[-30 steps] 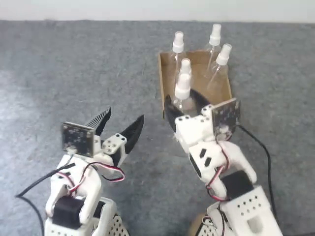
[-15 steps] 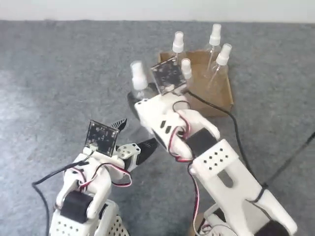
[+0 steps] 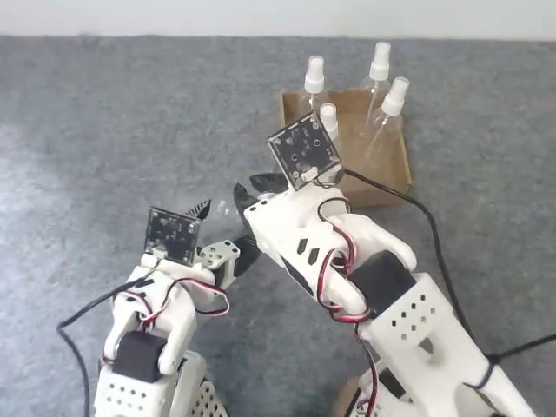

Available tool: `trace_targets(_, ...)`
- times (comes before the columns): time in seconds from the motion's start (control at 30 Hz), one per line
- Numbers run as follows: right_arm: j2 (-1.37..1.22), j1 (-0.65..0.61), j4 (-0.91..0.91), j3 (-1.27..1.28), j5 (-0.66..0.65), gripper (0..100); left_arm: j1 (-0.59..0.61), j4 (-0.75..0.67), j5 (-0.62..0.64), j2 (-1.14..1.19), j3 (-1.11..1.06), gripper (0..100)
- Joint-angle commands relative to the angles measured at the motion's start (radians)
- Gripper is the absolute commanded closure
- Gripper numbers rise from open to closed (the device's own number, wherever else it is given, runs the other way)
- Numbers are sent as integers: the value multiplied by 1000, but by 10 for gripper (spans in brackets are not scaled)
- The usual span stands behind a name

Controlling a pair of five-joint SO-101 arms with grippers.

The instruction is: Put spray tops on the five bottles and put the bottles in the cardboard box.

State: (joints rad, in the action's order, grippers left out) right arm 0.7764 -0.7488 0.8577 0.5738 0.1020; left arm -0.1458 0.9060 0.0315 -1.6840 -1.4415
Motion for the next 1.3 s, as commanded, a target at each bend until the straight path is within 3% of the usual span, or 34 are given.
trace_targets(0.0, 19, -2, 1, -28, -21, 993, 6, -18, -5, -11, -2, 654)
trace_targets(0.3, -39, 145, 12, -26, -25, 993, 52, 26, -54, -9, 22, 684)
trace_targets(0.43, -157, 137, 165, -26, -64, 993, 112, 55, -54, -2, 71, 728)
trace_targets(0.6, -354, 131, 197, -34, -74, 993, 176, 54, -54, 0, 79, 728)
trace_targets(0.93, -371, 131, 328, -110, -74, 993, 178, 51, -54, -2, 71, 728)
trace_targets(1.27, -536, 70, 352, 3, -123, 991, 180, 51, -54, -2, 70, 728)
